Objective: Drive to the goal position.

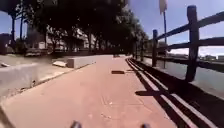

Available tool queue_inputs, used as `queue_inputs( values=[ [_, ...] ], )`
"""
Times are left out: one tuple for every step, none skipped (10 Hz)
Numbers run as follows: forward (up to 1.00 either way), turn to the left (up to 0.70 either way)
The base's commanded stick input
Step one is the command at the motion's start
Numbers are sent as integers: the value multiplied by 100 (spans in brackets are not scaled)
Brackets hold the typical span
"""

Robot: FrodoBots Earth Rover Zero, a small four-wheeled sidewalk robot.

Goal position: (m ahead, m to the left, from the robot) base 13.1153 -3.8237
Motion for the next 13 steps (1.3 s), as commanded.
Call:
queue_inputs(
  values=[
    [85,0],
    [85,0],
    [85,0],
    [85,0],
    [85,0],
    [85,0],
    [85,0],
    [85,0],
    [85,0],
    [85,0],
    [85,0],
    [85,0],
    [85,0]
  ],
)
